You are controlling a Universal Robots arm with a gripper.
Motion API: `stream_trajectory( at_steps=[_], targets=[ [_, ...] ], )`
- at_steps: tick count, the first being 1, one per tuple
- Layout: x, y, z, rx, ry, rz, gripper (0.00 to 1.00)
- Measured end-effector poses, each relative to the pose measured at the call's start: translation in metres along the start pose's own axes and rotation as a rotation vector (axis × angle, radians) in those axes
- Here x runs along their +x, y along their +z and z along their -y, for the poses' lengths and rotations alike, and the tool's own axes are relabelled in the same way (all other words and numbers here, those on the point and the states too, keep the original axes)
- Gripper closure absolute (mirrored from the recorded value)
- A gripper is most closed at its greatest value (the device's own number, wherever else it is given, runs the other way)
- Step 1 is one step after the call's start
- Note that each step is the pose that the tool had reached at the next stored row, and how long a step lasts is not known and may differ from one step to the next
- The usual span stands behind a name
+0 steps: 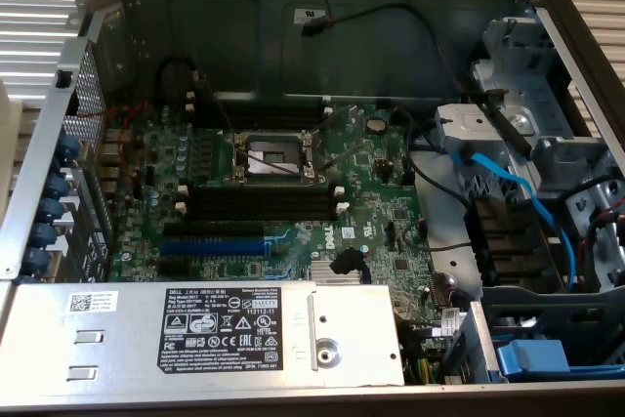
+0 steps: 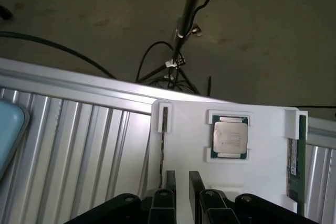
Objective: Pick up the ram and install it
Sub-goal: 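Pick up the ram and move it above insertion slot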
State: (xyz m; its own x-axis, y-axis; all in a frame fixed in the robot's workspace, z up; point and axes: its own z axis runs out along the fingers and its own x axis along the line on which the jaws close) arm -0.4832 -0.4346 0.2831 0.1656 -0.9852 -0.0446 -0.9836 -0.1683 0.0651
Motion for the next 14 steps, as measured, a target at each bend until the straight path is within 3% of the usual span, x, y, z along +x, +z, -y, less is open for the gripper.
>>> stream_trajectory(
  at_steps=[3,7,14],
  targets=[
    [0.001,0.0036,0.0010,-0.0002,0.000,0.0000,0.75],
    [0.003,0.0080,0.0103,-0.0036,0.000,0.0006,0.75],
    [0.005,0.0204,0.0117,-0.0058,0.000,0.0010,0.75]
  ],
)
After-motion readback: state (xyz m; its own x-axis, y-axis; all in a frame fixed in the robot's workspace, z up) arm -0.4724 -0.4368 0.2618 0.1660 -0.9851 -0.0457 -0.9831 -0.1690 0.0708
